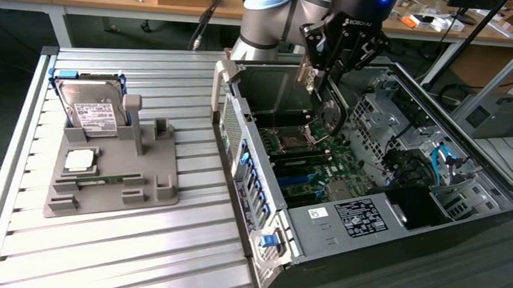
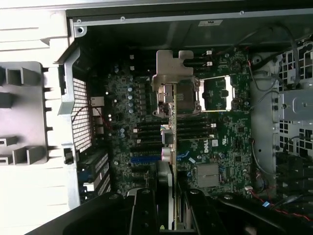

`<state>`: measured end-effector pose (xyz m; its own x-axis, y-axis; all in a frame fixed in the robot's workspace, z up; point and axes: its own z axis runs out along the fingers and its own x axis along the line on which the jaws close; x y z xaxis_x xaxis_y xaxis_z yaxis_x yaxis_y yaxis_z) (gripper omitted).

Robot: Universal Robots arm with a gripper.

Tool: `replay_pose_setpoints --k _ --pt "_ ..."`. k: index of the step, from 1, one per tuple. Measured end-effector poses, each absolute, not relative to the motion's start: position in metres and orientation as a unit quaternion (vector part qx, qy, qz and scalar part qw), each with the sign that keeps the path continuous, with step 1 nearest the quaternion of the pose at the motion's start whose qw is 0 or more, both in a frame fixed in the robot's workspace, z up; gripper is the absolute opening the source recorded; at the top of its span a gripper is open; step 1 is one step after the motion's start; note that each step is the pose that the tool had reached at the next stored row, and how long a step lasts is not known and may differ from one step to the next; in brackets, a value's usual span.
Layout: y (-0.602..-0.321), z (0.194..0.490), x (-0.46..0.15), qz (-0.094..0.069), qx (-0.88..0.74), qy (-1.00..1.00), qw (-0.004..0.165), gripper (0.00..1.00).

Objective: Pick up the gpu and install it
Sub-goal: 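Pick up the gpu and move the gpu toward the slot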

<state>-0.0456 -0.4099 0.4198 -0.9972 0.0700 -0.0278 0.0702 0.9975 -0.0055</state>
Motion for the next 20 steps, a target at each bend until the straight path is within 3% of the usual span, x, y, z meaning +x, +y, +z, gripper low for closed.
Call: replay_pose_setpoints --k 20 --pt "-0.41 0.415 -0.025 -0.014 0.035 0.999 0.014 0.27"
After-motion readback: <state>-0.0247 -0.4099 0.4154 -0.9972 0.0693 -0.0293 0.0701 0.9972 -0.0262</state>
